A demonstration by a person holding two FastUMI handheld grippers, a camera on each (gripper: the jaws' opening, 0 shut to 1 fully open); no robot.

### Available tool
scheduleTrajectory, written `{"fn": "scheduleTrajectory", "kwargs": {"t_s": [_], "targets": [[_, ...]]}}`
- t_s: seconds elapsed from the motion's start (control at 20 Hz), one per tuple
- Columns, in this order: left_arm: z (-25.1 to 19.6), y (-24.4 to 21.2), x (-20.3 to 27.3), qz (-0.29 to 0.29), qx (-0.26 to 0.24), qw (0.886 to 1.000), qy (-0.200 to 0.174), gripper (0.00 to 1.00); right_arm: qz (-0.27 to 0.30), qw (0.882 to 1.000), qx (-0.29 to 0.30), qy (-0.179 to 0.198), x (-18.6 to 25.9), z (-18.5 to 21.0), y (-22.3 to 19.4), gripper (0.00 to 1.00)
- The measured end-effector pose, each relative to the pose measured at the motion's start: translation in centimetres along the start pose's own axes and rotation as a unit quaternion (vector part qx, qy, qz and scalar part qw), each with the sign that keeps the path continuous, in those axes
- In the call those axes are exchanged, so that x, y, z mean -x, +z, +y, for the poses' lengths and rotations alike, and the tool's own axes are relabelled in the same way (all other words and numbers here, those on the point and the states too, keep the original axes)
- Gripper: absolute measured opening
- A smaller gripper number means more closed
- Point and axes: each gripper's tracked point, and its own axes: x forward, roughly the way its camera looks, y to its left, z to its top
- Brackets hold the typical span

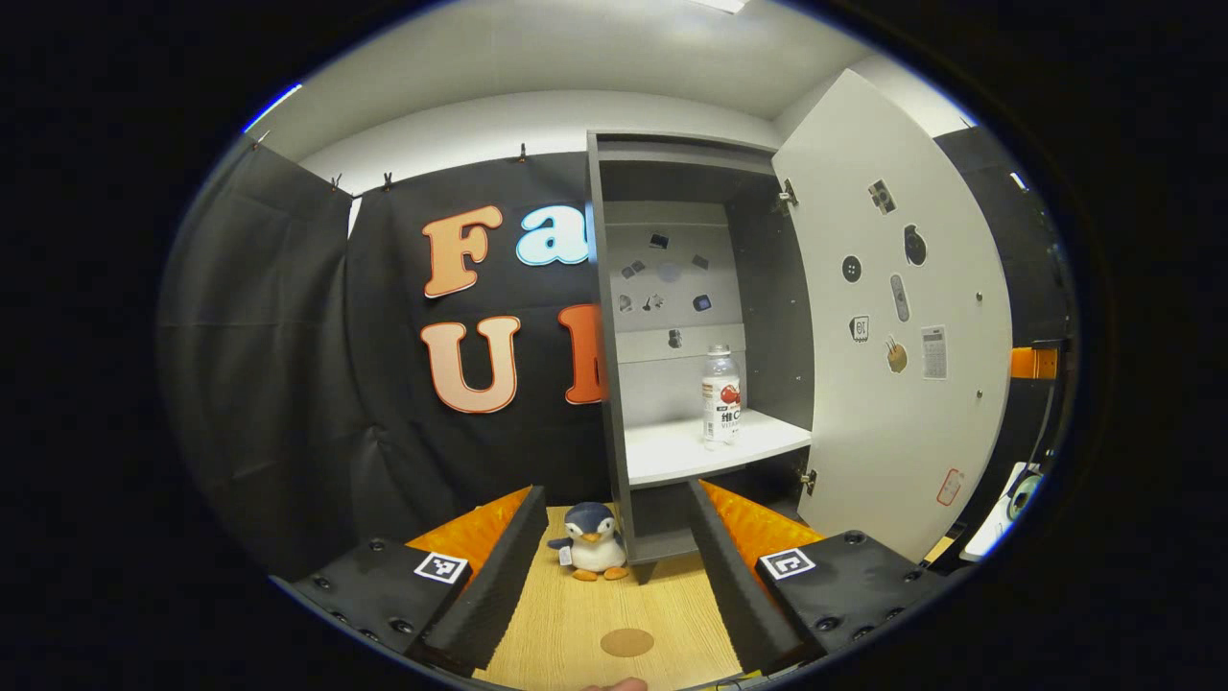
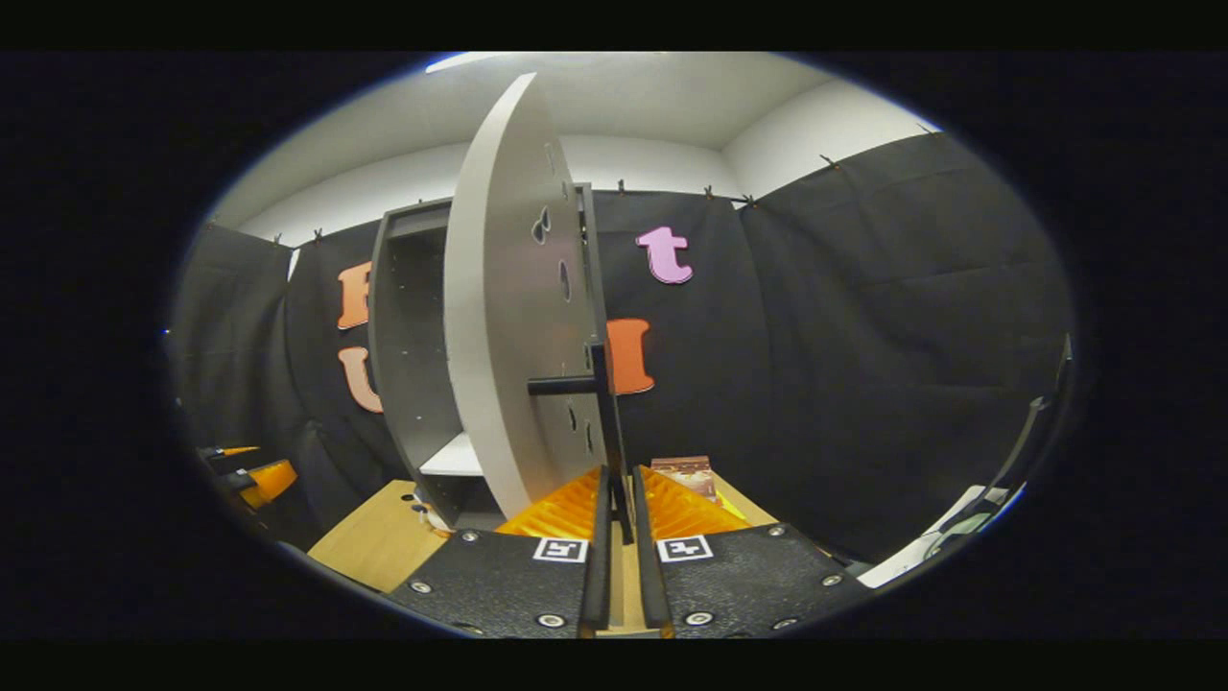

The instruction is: Open the cabinet door with the right hand, grasp the bottle in the cabinet with the left hand and place it on the coaster, then close the cabinet door with the right hand.

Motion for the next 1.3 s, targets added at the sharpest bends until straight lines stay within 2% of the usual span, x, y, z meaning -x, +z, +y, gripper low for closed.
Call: {"fn": "scheduleTrajectory", "kwargs": {"t_s": [0.05,0.1,0.25,0.3,0.35,0.4,0.75,1.3], "targets": [[-0.3,0.1,0.0,0.0,0.001,1.0,0.0,0.95,-0.002,1.0,0.002,-0.002,-0.1,-0.8,0.1,0.1],[-0.6,0.0,0.0,0.0,0.003,1.0,0.0,0.95,-0.002,1.0,0.004,0.001,0.0,-1.3,0.1,0.0],[-1.2,0.3,0.2,0.001,0.004,1.0,0.0,0.95,0.003,1.0,-0.012,0.014,0.0,-2.2,0.1,0.0],[-1.3,0.3,0.3,0.0,0.004,1.0,0.002,0.96,0.003,1.0,-0.014,0.015,0.0,-2.3,0.2,0.1],[-1.4,0.3,0.3,-0.001,0.004,1.0,0.004,0.96,0.002,1.0,-0.011,0.013,-0.1,-2.6,0.2,0.0],[-1.5,0.4,0.3,-0.001,0.004,1.0,0.005,0.95,0.001,1.0,-0.008,0.01,-0.1,-3.0,0.3,0.1],[-2.1,0.1,-0.1,0.005,0.012,1.0,0.008,0.95,0.004,1.0,0.003,0.003,0.5,-4.3,0.3,0.09],[-4.8,0.4,-1.4,-0.008,0.012,1.0,-0.002,0.95,0.005,1.0,0.002,0.017,2.6,-4.5,0.0,0.09]]}}
